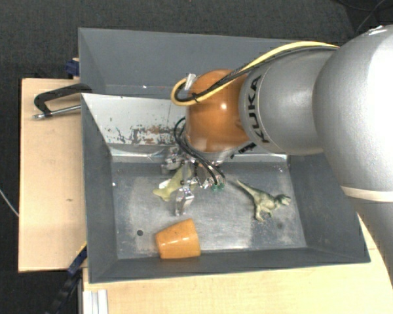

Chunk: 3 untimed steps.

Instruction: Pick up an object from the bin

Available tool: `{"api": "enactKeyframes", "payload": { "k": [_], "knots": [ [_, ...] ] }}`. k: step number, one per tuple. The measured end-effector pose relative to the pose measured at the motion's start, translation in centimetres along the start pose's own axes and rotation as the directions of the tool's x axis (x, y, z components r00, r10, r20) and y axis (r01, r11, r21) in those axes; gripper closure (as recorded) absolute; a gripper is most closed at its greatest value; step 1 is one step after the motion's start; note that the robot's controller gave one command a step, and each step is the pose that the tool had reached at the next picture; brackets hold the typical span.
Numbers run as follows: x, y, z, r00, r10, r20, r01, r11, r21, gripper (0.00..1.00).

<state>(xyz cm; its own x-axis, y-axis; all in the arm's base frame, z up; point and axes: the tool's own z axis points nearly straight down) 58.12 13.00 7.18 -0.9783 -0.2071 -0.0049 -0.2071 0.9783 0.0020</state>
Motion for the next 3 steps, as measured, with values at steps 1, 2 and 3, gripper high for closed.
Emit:
{"api": "enactKeyframes", "payload": {
  "k": [1,2,3],
  "knots": [
    [-1.5,-1.5,-3.1,0.953,-0.303,0.004,0.303,0.953,0.003,0.0],
    [-1.4,-3.5,-2.9,0.94,-0.342,0.001,0.342,0.94,0.002,0.0],
    [-1.6,-3.0,-0.1,0.906,-0.424,-0.001,0.424,0.906,0.001,0.0]
  ]
}}
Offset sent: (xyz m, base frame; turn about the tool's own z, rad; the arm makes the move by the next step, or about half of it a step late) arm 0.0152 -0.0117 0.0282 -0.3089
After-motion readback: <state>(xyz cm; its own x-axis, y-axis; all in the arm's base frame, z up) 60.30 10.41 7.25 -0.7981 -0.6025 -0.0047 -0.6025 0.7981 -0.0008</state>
